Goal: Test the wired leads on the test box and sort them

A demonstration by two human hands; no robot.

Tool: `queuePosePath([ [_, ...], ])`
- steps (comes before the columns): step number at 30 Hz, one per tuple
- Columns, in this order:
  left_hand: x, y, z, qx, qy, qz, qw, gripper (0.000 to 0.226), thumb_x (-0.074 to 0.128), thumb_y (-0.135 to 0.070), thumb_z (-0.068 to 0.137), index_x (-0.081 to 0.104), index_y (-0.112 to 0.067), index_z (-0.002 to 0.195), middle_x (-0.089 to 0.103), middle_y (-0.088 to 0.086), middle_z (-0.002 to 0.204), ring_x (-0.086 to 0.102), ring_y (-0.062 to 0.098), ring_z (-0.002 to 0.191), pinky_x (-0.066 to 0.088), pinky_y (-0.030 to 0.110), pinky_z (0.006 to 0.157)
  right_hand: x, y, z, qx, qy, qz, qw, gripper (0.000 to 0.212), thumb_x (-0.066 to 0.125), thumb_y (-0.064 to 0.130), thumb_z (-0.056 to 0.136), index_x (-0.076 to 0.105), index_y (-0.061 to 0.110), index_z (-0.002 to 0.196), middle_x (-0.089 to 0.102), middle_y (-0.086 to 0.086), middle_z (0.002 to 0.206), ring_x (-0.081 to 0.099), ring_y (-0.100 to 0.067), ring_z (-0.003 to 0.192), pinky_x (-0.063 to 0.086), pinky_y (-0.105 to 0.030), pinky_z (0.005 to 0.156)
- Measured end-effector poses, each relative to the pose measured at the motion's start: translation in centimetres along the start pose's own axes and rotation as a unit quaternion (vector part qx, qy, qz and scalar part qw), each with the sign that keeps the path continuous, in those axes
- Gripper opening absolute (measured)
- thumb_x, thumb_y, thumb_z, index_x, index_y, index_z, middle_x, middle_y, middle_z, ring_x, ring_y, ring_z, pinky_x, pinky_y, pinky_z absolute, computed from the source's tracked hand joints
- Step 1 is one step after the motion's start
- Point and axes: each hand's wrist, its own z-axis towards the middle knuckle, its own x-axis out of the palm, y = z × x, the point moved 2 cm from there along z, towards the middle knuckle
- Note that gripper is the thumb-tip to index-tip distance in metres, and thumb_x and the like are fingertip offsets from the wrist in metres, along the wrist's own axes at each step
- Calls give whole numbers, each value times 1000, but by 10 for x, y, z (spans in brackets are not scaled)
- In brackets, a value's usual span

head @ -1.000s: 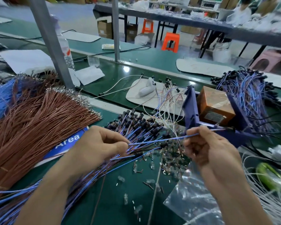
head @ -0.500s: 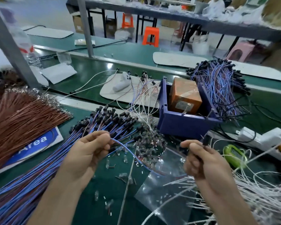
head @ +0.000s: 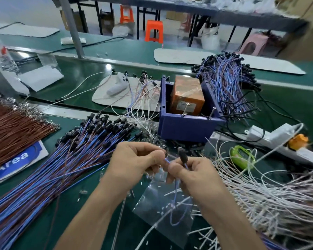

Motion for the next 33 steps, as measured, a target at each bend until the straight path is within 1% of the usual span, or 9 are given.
queuePosePath([
  [5,6,7,6,-19,19,-28,999,7,83,-22,74,83,-15,74,75,13,67,58,12,48,48,20,49,-7,-5,-3,14,-20,62,998,25,69,9,94,71,6,69,66,-6,60,59,-3,55,42,-13,58],
  [10,15,19,9,-44,25,-70,996,35,84,-46,60,81,-12,70,75,14,70,58,14,51,49,21,52,-7,-4,-6,30,-26,132,991,29,67,1,93,72,10,65,59,-11,57,55,-8,50,42,-11,49],
  [14,-6,22,14,-68,-33,-104,992,29,85,-41,59,81,-14,69,74,12,70,61,14,54,52,20,52,-19,-8,-12,66,-47,191,978,21,63,-3,94,67,0,74,59,-7,56,48,-9,44,40,-14,45],
  [17,-26,15,13,-60,-70,-52,994,19,82,-32,66,83,-16,75,77,16,75,63,15,53,54,20,52,-33,-13,-16,72,-65,198,975,12,62,-1,95,64,-4,83,58,-5,55,45,-10,44,37,-16,45],
  [19,-22,10,8,-48,-43,-18,998,8,81,-21,77,85,-21,84,78,15,80,65,13,57,55,19,55,-35,-15,-15,73,-67,193,976,12,63,-1,94,65,-4,83,57,-6,55,45,-11,46,36,-18,47],
  [22,-1,6,-1,-22,25,-4,999,32,81,0,80,84,-26,97,80,10,88,73,11,74,55,16,66,-27,-15,-12,49,-59,185,980,21,65,-2,93,69,3,72,59,-6,57,47,-12,48,40,-17,48],
  [24,12,3,-4,-12,39,-12,999,33,82,6,78,84,-22,96,81,7,89,75,11,79,55,16,70,-22,-15,-11,27,-52,160,985,30,68,-1,91,73,10,65,55,-9,56,47,-12,48,40,-16,48],
  [28,17,3,-2,1,34,33,999,21,85,2,78,84,-18,82,79,4,76,71,8,67,53,16,64,-22,-17,-9,-4,-42,106,993,26,70,0,89,76,13,67,53,-8,54,48,-12,50,41,-16,52],
  [33,10,8,0,2,13,98,995,18,90,-11,73,84,-28,75,78,1,71,70,8,64,52,16,62,-26,-18,-9,-10,-49,89,995,28,70,1,89,75,15,65,55,-12,58,49,-12,52,43,-14,55],
])
